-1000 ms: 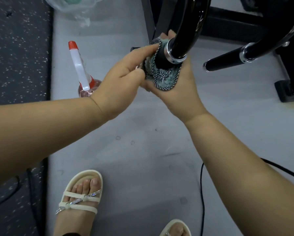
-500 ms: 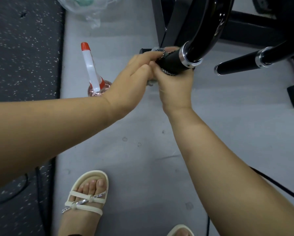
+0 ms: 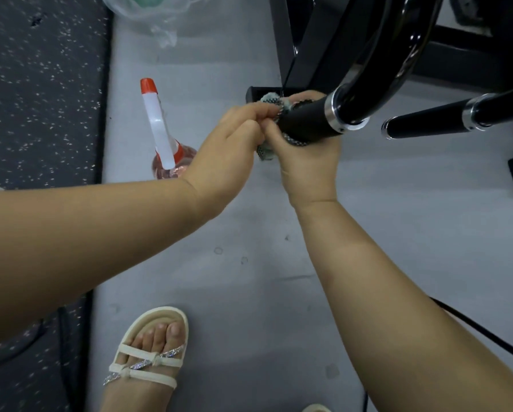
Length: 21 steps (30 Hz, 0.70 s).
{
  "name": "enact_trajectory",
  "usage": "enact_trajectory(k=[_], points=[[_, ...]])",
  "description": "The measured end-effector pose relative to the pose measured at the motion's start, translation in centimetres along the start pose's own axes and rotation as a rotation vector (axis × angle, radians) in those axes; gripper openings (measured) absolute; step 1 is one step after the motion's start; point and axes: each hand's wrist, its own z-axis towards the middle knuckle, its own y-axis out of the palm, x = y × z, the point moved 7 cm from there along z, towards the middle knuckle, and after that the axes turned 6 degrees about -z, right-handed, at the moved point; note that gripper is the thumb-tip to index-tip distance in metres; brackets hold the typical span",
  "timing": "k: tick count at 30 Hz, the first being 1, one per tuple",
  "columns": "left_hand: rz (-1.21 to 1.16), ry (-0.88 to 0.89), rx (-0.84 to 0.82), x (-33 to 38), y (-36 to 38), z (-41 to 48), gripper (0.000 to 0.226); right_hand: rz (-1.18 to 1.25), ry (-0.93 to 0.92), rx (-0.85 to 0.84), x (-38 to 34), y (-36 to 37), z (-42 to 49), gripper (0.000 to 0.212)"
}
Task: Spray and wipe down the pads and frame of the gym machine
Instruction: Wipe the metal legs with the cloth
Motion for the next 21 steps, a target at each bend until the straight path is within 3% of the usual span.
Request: enact_trajectory(k=[1, 3, 7, 12, 14, 17, 21], points=[[-0.021, 0.053, -0.032, 0.6, 0.2, -0.5, 0.044, 0.035, -0.024, 0.039, -0.6, -0.3, -0.3, 0.025], [-0.1, 0.15, -0.113, 1.4, 0.7, -1.5, 0.053, 0.102, -0.111, 0.123, -2.0, -1.4, -0.8, 0.036], [-0.241, 0.065, -0.012, 1.0, 0.8, -1.4, 0.039, 0.054, -0.26, 0.087, -2.7, -2.0, -0.8, 0.046], [-0.177, -0.186, 0.2, -0.6, 0.0, 0.6, 0.032, 0.016, 0.036, -0.147, 0.2, 0.5, -0.1, 0.044], [-0.188, -0.199, 0.227, -0.2, -0.1, 0.6, 0.033, 0.037, 0.083, -0.204, 0.3, 0.8, -0.2, 0.043], [-0.234, -0.105, 0.181, 0.9, 0.0, -0.5, 0.032, 0.172, 0.066, -0.208, -0.8, 0.1, -1.0, 0.033], [-0.274, 0.103, 0.068, 3.2, 0.5, -2.3, 0.033, 0.281, -0.011, -0.128, -2.4, -1.2, -1.6, 0.051]])
